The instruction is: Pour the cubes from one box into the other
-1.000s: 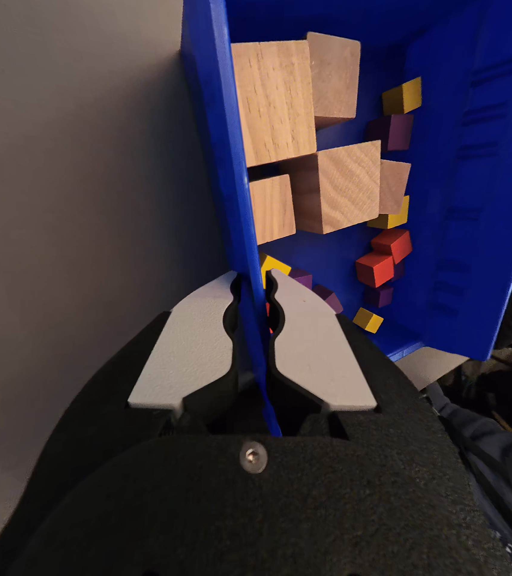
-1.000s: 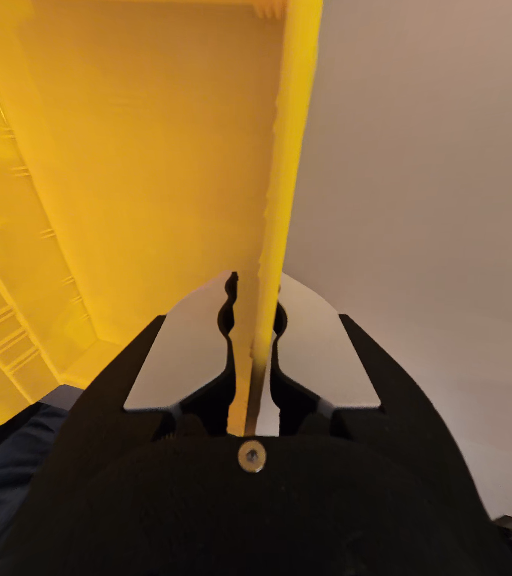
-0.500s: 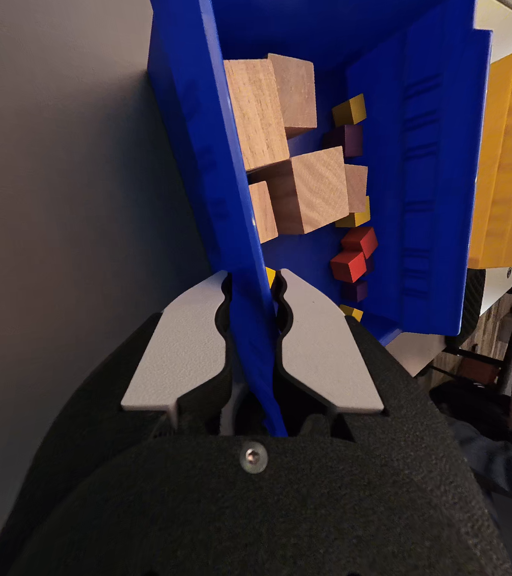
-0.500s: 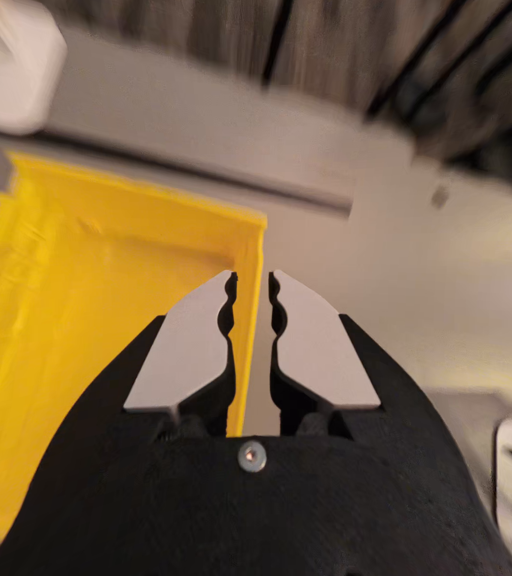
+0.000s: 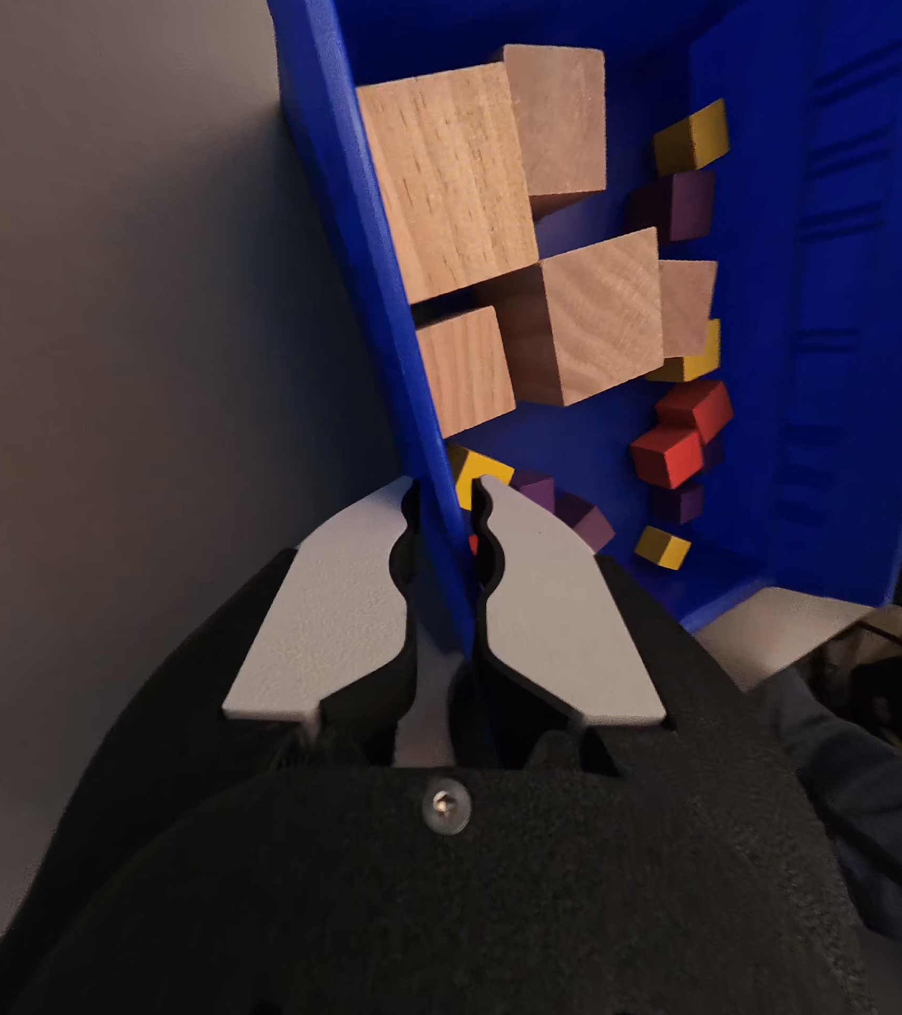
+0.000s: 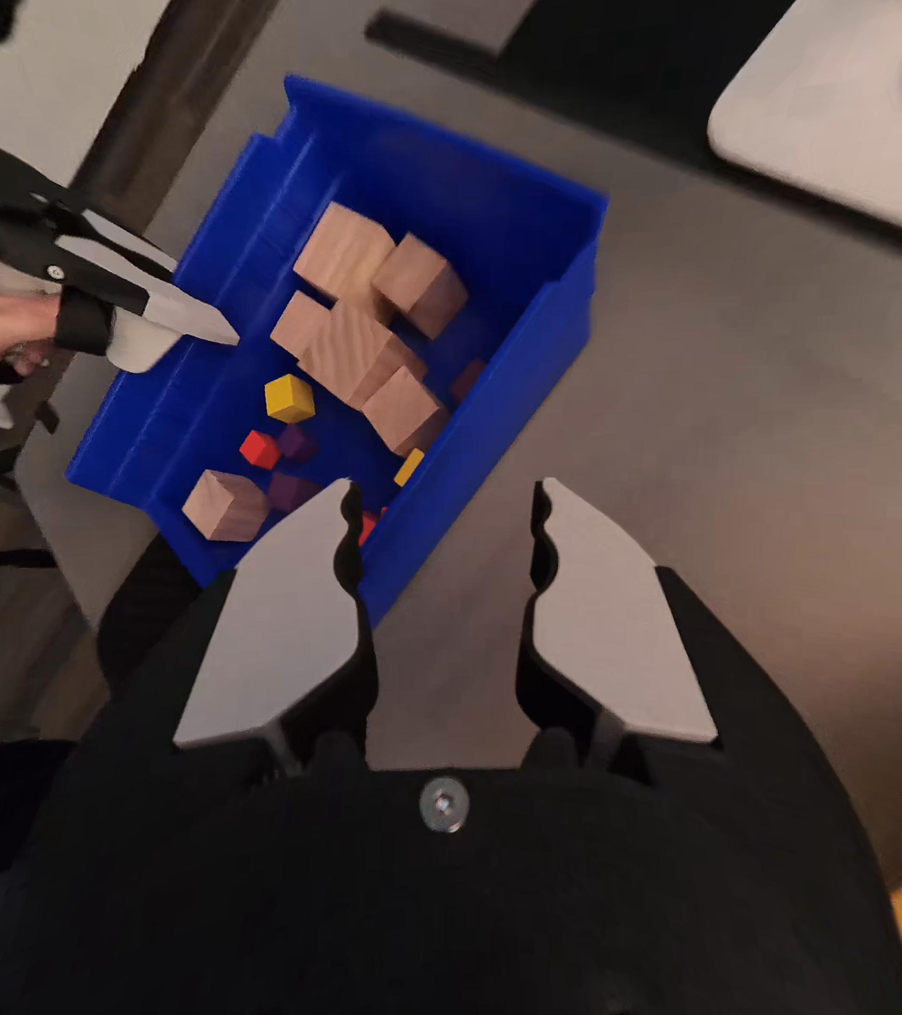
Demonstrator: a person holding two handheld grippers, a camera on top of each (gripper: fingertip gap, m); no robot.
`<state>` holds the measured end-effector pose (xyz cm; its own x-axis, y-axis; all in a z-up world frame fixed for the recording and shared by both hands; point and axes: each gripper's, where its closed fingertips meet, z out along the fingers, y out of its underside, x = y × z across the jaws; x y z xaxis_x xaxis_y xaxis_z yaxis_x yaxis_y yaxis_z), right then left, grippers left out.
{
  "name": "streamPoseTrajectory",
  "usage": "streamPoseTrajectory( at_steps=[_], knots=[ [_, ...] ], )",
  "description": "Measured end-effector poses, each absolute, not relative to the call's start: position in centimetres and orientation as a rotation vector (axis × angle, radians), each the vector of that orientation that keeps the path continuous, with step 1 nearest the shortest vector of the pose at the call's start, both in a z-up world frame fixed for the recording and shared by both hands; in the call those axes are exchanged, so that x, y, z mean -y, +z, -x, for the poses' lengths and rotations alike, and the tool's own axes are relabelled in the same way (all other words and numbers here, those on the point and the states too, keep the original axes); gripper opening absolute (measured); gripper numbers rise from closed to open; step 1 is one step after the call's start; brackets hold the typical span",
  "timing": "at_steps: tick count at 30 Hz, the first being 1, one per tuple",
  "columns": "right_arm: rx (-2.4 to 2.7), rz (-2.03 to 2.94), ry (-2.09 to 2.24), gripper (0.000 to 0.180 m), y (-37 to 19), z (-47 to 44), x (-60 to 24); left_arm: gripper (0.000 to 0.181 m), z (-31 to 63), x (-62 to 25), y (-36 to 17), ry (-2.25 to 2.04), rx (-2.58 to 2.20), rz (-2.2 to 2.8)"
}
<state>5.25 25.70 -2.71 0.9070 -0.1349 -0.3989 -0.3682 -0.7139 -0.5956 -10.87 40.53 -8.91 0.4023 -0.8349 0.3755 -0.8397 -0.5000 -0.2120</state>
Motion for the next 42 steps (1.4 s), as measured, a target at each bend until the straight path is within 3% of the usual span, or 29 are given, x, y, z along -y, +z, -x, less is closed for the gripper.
streamPoseTrajectory(
  at_steps=[11,14,19,27,42],
  knots=[
    [-0.565,2.752,0.545,0.052,-10.1,-0.9,-27.8,0.014,11.7,-40.4,-9.1,0.534,1.605,-2.6],
    [-0.595,2.871,0.478,0.035,-11.7,-0.7,-28.0,0.013,12.5,-39.7,-10.0,0.452,1.57,-2.55],
    [-0.642,2.96,0.435,0.024,-12.1,-1.1,-27.7,0.008,13.4,-39.4,-11.1,0.228,1.658,-2.515],
    [-0.774,2.962,0.426,0.012,-12.4,-1.6,-27.8,0.007,13.5,-39.3,-11.2,0.213,1.557,-2.491],
    [-0.8,2.978,0.412,0.006,-12.5,-2.2,-27.8,0.007,13.4,-38.7,-11.0,0.078,1.487,-2.453]
  ],
)
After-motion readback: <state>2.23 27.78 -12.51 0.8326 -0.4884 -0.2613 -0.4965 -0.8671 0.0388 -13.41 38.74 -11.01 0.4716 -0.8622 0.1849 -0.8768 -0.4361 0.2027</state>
